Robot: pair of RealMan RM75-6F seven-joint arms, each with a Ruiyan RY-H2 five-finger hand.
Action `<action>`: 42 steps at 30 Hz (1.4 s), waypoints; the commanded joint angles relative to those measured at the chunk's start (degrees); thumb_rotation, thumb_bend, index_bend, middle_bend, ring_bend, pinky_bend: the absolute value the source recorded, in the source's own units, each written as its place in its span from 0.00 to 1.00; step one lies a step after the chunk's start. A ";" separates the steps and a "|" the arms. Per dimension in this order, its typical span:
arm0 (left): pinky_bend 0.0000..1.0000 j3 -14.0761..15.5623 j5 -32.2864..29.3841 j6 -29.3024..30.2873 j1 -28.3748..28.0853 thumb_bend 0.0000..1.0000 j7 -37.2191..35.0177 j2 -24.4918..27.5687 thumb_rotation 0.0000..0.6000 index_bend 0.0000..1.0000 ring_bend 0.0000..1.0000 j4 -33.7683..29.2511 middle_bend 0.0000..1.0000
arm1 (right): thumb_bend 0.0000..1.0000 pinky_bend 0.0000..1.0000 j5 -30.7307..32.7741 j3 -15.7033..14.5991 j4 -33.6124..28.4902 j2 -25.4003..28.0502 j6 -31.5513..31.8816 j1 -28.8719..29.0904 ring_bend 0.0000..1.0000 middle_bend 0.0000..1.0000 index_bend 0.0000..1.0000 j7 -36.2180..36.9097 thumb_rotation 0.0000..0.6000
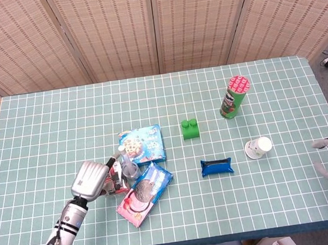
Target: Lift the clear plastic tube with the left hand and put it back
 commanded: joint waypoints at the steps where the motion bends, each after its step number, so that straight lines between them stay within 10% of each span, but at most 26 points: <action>1: 1.00 0.07 -1.39 0.12 -1.17 0.33 1.17 -0.89 1.00 0.17 1.00 -0.04 1.00 | 0.27 0.51 0.12 0.10 0.10 0.26 0.25 -0.19 0.33 0.44 0.40 0.53 1.00; 22: 1.00 1.66 -3.77 2.34 -4.74 0.33 2.23 -1.01 1.00 0.19 1.00 -3.46 1.00 | 0.27 0.51 -0.25 0.21 0.31 0.86 0.80 -0.63 0.33 0.44 0.40 2.32 1.00; 42: 1.00 -1.95 -0.95 -0.56 -2.77 0.13 -24.17 -0.29 1.00 0.32 1.00 0.56 1.00 | 0.27 0.51 -0.03 0.23 0.25 0.64 -0.16 -0.29 0.33 0.44 0.40 1.93 1.00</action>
